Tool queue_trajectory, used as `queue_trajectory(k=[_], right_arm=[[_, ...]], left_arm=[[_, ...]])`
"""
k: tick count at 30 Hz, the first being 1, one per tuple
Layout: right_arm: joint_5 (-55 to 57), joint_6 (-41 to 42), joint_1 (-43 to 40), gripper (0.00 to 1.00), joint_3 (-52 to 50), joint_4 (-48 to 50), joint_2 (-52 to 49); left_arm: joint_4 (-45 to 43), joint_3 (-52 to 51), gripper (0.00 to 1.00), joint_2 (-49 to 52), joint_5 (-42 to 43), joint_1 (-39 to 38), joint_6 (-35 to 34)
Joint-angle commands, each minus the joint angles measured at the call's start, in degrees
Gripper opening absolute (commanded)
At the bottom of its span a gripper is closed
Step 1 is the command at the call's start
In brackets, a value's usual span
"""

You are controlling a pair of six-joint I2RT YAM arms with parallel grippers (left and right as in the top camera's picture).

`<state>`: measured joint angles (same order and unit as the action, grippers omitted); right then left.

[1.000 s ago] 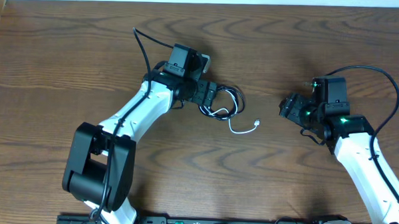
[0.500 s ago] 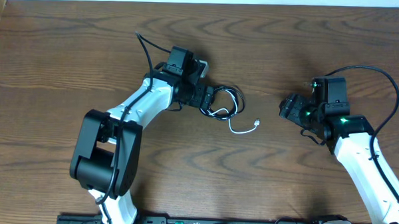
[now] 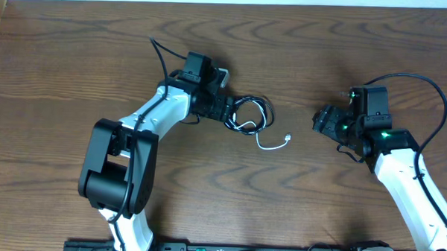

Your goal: Untangle cables

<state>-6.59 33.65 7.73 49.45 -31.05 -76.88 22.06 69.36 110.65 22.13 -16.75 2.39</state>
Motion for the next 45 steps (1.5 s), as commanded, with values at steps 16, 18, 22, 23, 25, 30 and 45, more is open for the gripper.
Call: queue_trajectory(k=[16, 18, 22, 23, 25, 30, 45], right_arm=[[0.24, -1.18, -0.13, 0.76, 1.01, 0.00, -0.44], [0.24, -1.18, -0.13, 0.76, 1.01, 0.02, -0.44], [0.24, -1.18, -0.13, 0.76, 1.01, 0.04, -0.44], [0.24, -1.18, -0.13, 0.76, 1.01, 0.09, -0.44], [0.24, -1.18, -0.13, 0.77, 1.01, 0.17, -0.44], [0.24, -1.20, -0.15, 0.77, 1.01, 0.17, -0.44], [0.22, -1.18, -0.13, 0.79, 1.01, 0.39, -0.44]], left_arm=[[-6.56, 1.05, 0.56, 4.46, 3.93, 1.75, 1.86], [-7.74, 1.05, 0.56, 4.61, 3.78, 1.75, 1.81], [-9.64, 1.05, 0.55, 5.84, 3.78, 1.68, 1.40], [-10.27, 1.05, 0.54, 6.19, 3.78, 1.68, 1.40], [-11.13, 1.05, 0.51, 6.69, 3.74, 1.68, 1.42], [-11.41, 1.05, 0.50, 6.91, 3.76, 1.68, 1.44], [-4.55, 0.24, 0.34, 6.97, -7.91, -2.62, 4.15]])
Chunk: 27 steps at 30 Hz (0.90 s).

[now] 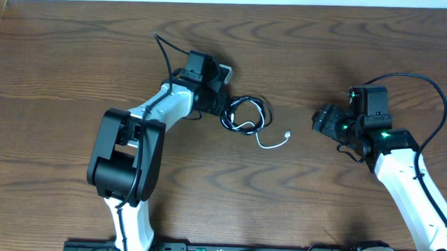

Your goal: Untangle cables

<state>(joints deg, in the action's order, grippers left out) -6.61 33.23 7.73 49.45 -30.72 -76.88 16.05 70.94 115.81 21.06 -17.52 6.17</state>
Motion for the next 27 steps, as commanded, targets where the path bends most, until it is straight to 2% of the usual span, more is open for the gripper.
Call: queue_trajectory(k=[1, 4, 9, 11, 12, 13, 18, 24, 27], right_arm=[[0.24, -0.76, -0.13, 0.79, 1.01, 0.07, -0.44], [0.24, -0.76, -0.13, 0.79, 1.01, 0.04, -0.44], [0.26, -0.76, -0.13, 0.80, 1.01, 0.04, -0.44], [0.26, -0.76, -0.15, 0.80, 1.01, 0.04, -0.44], [0.26, -0.76, -0.15, 0.80, 1.01, 0.04, -0.44], [0.26, -0.76, -0.15, 0.80, 1.01, 0.09, -0.44], [-1.01, -2.01, -0.13, 0.78, 1.01, 1.27, -0.44], [-15.30, -13.51, -0.13, 0.75, 1.18, 10.14, -0.15], [-20.98, -15.34, -0.13, 0.75, 1.20, 14.32, 0.15]], left_arm=[[1.46, -1.33, 0.34, 1.86, -9.16, -2.54, 0.17], [1.44, -1.33, 0.34, 1.86, -14.73, -4.48, 0.17], [1.46, -1.33, 0.33, 1.86, -15.17, -6.08, -1.11], [1.42, -1.33, 0.25, 1.86, -15.15, -6.32, -1.11], [1.44, -1.33, 0.14, 1.81, -15.17, -6.36, -1.09], [1.46, -1.31, 0.08, 1.62, -15.21, -6.34, -1.09], [1.46, -0.17, 0.08, -3.48, -14.93, -5.25, -6.10], [1.22, 0.96, 0.08, -16.92, -4.44, -4.90, -9.40], [0.83, 0.96, 0.07, -22.95, 0.20, -4.90, -13.03]])
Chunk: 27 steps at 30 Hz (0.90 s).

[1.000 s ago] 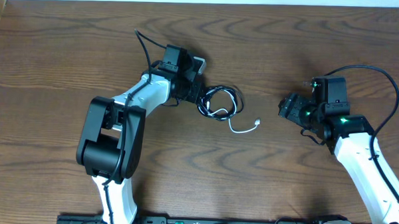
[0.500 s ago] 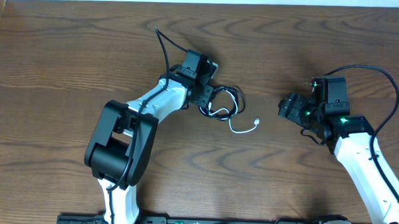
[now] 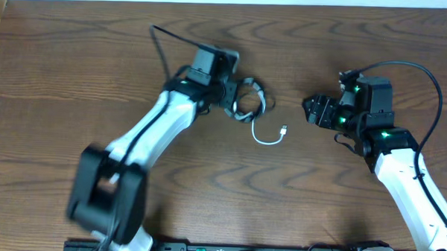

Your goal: Untangle cables

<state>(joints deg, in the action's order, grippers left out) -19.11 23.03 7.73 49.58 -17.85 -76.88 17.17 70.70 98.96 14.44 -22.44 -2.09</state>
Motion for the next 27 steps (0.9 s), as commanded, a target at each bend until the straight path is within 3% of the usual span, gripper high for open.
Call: queue_trajectory(k=[1, 12, 14, 17, 19, 25, 27], right_arm=[[-9.70, -5.14, -0.13, 0.75, 1.09, 2.40, 0.17], [-14.51, -5.97, -0.13, 0.69, 1.09, 7.91, 0.17], [-14.05, -5.97, -0.13, 0.62, 1.09, 8.24, 0.15], [-9.53, -4.42, -0.31, 0.38, 1.09, 7.13, 0.15], [-4.50, -0.04, -0.68, 0.32, 1.09, 5.92, 0.15], [-0.48, 7.48, -4.59, 0.30, 1.09, 5.22, 0.15], [-0.35, 7.80, -6.32, 0.35, 1.09, 4.94, 0.15]], left_arm=[[-0.33, 1.20, 0.08, -7.63, 7.74, 0.02, -5.90], [-1.38, 1.18, 0.07, -12.85, 16.50, 0.02, -13.57], [-2.43, 1.18, 0.08, -12.85, 18.47, 0.04, -14.23], [-4.59, 1.18, 0.08, -12.85, 19.58, 0.04, -14.86], [-5.84, 1.18, 0.07, -12.85, 19.78, 0.33, -16.70], [-8.68, 1.18, 0.07, -12.85, 25.73, 2.43, -18.23], [-8.90, 1.18, 0.07, -12.85, 25.92, 3.15, -18.62]])
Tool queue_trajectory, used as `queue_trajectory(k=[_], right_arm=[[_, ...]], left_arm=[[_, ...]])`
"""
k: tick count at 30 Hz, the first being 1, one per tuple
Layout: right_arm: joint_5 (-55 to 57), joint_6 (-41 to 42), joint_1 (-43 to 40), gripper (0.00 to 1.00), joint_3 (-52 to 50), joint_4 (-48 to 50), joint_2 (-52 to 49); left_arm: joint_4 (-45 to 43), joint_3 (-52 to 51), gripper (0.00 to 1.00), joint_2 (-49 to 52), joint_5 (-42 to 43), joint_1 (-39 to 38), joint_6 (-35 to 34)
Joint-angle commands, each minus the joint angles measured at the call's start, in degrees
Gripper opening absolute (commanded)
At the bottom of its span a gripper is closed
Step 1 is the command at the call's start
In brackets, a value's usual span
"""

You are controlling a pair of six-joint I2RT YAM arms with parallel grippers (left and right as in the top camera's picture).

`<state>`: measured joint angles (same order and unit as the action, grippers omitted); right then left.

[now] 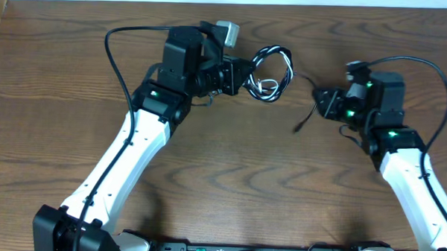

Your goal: Untangle cables

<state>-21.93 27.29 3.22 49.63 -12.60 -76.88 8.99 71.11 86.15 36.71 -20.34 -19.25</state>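
A bundle of black and white cable loops (pixel 272 67) hangs at the far middle of the table. My left gripper (pixel 245 74) is shut on the bundle's left side. A white connector end (pixel 266 86) dangles under the loops. One black strand (pixel 304 119) runs from the bundle's right side to my right gripper (pixel 323 103), which appears shut on it. The strand's free end hangs down-left toward the table.
The brown wooden table (pixel 229 178) lies under both arms. The left arm's own black wire (pixel 114 54) arcs out at the left, and the right arm's wire (pixel 434 81) loops at the right. A pale wall edge runs along the far side.
The left gripper and the bundle have moved right and farther back. The white end is no longer trailing on the table. A black strand now reaches the right gripper, which sits slightly higher in the view.
The bundle first lay mid-table with a white end trailing right, the left gripper at its left edge and the right gripper apart. Then the bundle had shifted back with the left gripper while the right came nearer. Now both grippers hold the cables.
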Motion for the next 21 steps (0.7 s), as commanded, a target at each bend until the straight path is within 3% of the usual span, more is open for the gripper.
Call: queue_trajectory(k=[1, 4, 7, 13, 21], right_arm=[[2.78, 3.54, -2.64, 0.39, 1.05, -0.63, 0.15], [3.37, 2.16, -5.22, 0.55, 1.05, -2.80, 0.15], [-0.28, -2.40, -6.47, 0.63, 1.05, -4.09, 0.15], [-16.06, -11.19, -5.11, 0.65, 1.07, -3.10, 0.55], [-16.68, -14.73, 2.91, 0.66, 1.11, -2.25, 2.43]], left_arm=[[-0.98, 0.76, 0.07, -0.04, 3.82, 1.42, -1.49], [-2.47, 0.79, 0.08, -0.04, 3.82, 2.45, -2.36], [-4.42, 0.76, 0.07, -0.04, 3.78, 2.93, -2.49], [-4.94, 0.74, 0.08, -0.04, 3.04, 2.91, -2.56], [-2.78, 0.72, 0.08, 0.00, -1.60, 2.91, -14.12]])
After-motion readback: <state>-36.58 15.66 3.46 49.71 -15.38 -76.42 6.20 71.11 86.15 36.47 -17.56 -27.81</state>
